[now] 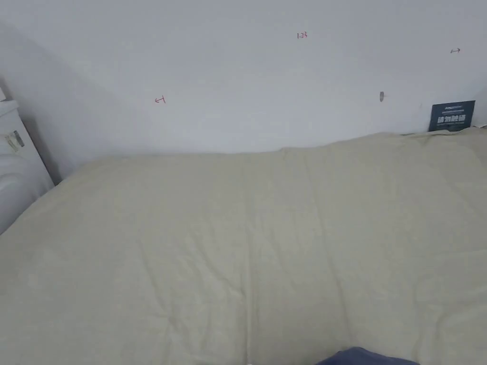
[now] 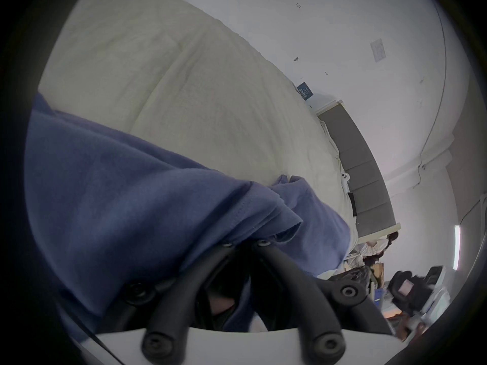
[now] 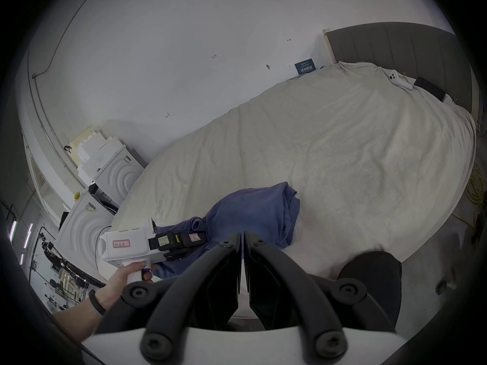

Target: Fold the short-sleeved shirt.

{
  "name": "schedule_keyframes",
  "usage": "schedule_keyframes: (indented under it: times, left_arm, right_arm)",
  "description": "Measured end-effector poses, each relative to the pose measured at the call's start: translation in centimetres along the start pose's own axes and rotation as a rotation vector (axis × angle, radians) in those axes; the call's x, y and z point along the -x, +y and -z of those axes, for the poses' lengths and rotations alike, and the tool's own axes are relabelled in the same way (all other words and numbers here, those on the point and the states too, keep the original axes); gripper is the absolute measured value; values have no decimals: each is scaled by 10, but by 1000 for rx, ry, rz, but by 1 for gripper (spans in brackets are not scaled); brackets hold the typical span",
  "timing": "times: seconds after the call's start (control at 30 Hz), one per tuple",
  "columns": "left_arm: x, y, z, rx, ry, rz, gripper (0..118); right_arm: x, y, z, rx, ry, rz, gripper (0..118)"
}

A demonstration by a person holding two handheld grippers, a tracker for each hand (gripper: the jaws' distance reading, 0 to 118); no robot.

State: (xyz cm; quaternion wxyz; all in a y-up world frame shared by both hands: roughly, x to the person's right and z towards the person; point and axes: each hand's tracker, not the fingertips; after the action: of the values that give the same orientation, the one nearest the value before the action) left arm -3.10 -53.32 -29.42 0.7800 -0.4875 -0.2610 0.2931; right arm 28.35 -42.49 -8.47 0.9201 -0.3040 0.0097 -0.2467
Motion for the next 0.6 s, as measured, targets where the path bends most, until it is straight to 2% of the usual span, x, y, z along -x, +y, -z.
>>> schedule_keyframes:
  times: [0.1,0.17,0.2,0.23,0.27,0.3,0.33,0.43,0.57,0.6]
  left_arm:
    - [-6,-1,-56,-120,-142,15,10]
    - [6,4,-97,-215,-176,-16,14]
    - [18,7,-116,-266,-176,-38,26]
    - [29,9,-135,-299,-176,-63,44]
    - [43,13,-146,-312,-165,-86,69]
    - [58,17,-154,-300,-145,-107,101]
    - [72,20,-159,-293,-89,-127,116]
    - [111,26,-162,-324,-17,-169,117]
    - [105,11,-122,-195,-89,-305,113]
    - [101,6,-116,-217,-123,-290,113]
  right_arm:
    - [4,0,-1,5,30,-10,2]
    - [7,-1,1,6,31,-18,2]
    - [7,-1,3,13,32,-21,2]
    - [7,-2,4,16,36,-19,2]
    - [8,-3,6,18,41,-15,2]
    - [8,-3,6,23,49,-7,3]
    - [9,-3,6,28,56,-2,2]
    - [12,-4,3,23,64,-5,2]
    - [12,-5,3,22,57,0,2]
    - [13,-6,3,20,51,4,2]
